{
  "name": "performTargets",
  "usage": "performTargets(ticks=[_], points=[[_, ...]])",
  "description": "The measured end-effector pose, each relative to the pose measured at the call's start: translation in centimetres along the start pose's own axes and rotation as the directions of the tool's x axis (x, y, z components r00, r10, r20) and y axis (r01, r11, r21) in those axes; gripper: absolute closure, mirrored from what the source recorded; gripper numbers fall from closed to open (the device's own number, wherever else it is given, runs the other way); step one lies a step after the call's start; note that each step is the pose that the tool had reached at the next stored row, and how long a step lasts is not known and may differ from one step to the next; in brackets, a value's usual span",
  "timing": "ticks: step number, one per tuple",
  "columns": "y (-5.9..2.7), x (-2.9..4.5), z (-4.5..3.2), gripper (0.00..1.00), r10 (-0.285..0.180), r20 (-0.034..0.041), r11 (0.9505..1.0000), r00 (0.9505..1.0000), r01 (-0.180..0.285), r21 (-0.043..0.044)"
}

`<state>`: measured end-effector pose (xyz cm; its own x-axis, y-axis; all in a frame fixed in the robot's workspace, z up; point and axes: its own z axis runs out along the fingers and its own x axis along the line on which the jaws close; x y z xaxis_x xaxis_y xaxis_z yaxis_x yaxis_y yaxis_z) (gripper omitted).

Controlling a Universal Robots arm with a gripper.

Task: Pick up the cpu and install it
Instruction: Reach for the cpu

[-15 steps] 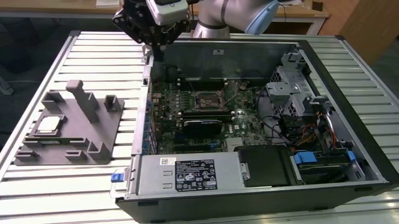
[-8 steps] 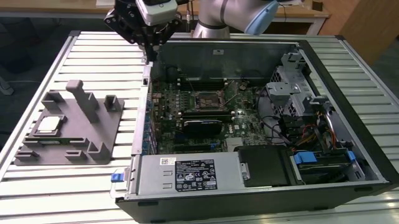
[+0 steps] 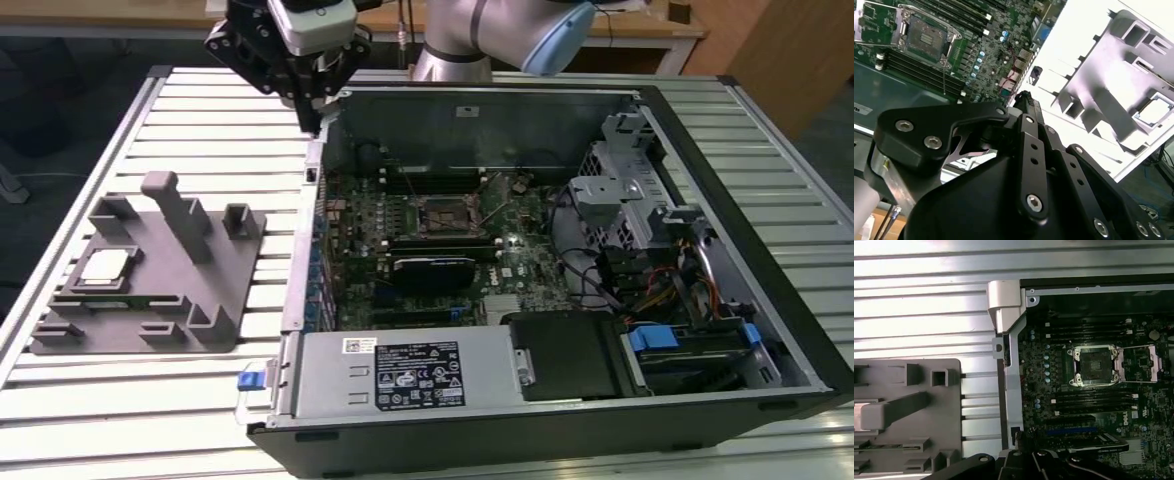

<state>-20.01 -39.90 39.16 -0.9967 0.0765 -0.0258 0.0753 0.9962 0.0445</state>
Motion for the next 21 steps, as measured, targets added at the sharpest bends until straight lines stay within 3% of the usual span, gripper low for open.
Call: performTargets(ticks=[21], points=[[-0.16, 2.12, -0.04, 0.89, 0.000, 0.0000, 1.0000, 1.0000, 0.000, 0.0000]])
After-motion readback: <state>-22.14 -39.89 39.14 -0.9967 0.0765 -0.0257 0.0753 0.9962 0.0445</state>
